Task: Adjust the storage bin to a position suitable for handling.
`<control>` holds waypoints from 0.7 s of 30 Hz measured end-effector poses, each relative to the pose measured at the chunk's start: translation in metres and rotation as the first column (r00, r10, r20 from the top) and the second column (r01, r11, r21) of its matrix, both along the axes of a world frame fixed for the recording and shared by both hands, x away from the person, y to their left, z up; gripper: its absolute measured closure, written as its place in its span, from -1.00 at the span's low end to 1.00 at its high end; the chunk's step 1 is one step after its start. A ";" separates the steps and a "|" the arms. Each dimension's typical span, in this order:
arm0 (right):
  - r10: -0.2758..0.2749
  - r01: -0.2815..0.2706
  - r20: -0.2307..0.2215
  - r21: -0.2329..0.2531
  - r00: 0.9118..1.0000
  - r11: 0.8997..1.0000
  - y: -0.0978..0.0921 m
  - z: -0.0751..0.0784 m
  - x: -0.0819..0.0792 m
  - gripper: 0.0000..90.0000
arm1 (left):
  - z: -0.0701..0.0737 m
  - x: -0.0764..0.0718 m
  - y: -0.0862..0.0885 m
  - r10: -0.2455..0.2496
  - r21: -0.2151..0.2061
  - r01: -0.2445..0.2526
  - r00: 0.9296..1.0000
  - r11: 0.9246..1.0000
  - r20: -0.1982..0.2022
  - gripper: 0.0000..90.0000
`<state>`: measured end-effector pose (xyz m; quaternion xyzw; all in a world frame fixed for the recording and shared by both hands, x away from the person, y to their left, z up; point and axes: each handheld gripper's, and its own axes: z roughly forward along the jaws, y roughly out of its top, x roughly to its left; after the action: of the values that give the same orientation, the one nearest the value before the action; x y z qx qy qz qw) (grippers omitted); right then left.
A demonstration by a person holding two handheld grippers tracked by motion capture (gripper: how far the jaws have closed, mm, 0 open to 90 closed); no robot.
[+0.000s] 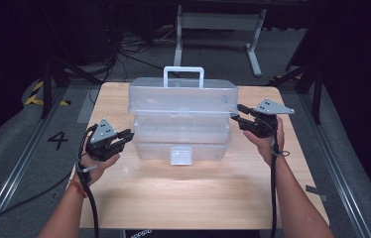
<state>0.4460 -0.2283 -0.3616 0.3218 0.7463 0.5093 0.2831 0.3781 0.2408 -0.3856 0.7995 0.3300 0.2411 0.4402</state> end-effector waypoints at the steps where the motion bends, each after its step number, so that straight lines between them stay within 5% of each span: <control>1: -0.003 0.003 0.004 -0.004 1.000 1.000 0.000 0.000 0.001 0.32 | -0.001 -0.002 0.001 0.003 -0.009 -0.003 1.000 1.000 0.000 0.71; 11: -0.032 0.032 0.032 -0.017 0.999 0.999 0.006 0.006 0.007 0.40 | -0.011 -0.017 0.009 -0.017 0.061 0.019 0.999 0.998 -0.028 0.32; 16: -0.039 0.039 0.037 -0.005 0.999 0.999 0.009 0.010 0.011 0.40 | -0.033 -0.028 0.016 0.000 0.135 0.014 0.995 0.991 -0.104 -0.01; 21: -0.057 0.058 0.051 -0.020 0.997 0.998 0.015 0.012 0.013 0.39 | -0.059 -0.035 0.027 0.037 0.131 -0.013 0.982 0.991 -0.185 -0.29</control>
<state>0.4594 -0.2132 -0.3497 0.3270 0.7347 0.5010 0.3199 0.3427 0.2682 -0.4448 0.8410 0.3637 0.1914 0.3518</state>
